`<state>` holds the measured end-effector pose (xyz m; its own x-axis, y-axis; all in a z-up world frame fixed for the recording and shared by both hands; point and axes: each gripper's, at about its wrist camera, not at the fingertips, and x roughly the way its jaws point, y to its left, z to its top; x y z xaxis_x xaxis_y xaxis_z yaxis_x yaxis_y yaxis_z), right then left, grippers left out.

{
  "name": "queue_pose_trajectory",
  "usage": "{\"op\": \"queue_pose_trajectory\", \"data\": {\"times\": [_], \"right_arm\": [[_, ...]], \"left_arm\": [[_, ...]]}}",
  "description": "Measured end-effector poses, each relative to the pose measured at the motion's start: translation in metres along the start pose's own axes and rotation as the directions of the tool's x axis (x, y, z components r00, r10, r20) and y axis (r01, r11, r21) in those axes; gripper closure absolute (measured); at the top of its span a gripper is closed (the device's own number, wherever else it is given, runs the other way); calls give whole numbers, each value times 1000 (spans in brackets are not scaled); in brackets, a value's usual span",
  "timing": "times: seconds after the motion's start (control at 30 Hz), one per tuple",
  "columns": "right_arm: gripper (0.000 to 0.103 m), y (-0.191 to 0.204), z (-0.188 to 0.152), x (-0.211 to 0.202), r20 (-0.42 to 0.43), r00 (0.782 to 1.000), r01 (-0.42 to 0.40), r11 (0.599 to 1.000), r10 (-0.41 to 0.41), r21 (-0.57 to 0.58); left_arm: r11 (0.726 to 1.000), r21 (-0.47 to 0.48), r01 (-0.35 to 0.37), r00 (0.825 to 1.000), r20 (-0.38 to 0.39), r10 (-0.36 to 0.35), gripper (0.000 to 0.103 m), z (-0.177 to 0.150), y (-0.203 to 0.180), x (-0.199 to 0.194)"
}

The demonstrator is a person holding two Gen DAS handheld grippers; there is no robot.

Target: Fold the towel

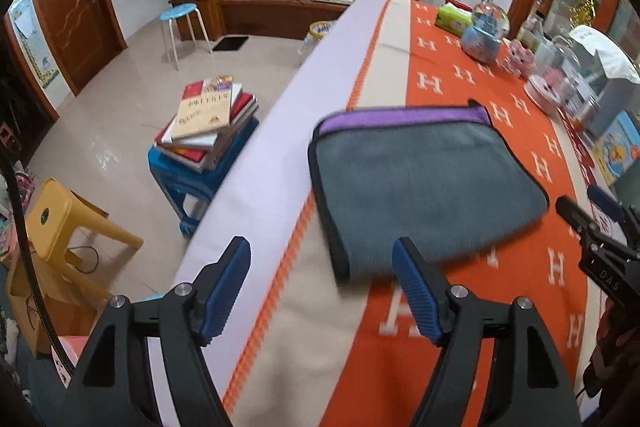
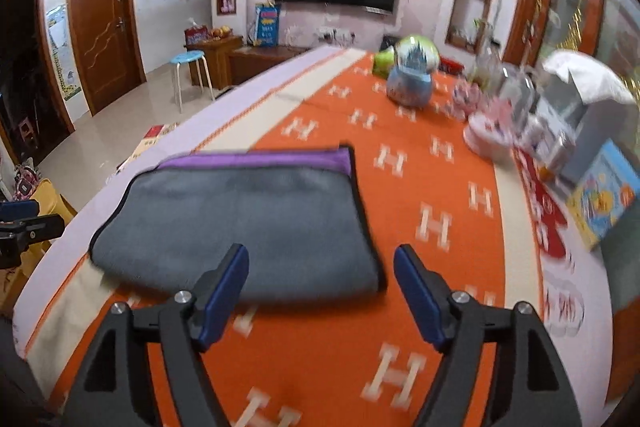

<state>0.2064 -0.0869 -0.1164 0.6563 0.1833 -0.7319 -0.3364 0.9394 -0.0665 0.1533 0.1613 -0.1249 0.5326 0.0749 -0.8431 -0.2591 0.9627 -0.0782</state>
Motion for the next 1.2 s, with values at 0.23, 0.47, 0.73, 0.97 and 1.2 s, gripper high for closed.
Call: {"op": "queue_pose_trajectory", "data": {"times": [0.23, 0.47, 0.73, 0.97, 1.2], "right_arm": [[23, 15, -53, -37, -98, 995, 35, 993, -24, 114], [12, 21, -91, -76, -152, 988, 67, 978, -37, 198], [2, 15, -120, -113, -205, 978, 99, 952, -40, 290], [0, 5, -122, -164, -181, 983, 97, 946, -42, 309], [0, -4, -114, -205, -193, 980, 100, 955, -46, 279]], "left_arm": [[996, 70, 61, 997, -56, -57, 24, -46, 15, -23], [988, 122, 97, 992, -90, -86, 21, -68, 20, -44], [968, 194, 160, 982, -126, -137, 21, -79, -4, -67], [944, 288, 164, 983, -128, -131, 17, -83, -40, -107], [943, 270, 193, 981, -87, -176, 8, -80, -69, -150]]}}
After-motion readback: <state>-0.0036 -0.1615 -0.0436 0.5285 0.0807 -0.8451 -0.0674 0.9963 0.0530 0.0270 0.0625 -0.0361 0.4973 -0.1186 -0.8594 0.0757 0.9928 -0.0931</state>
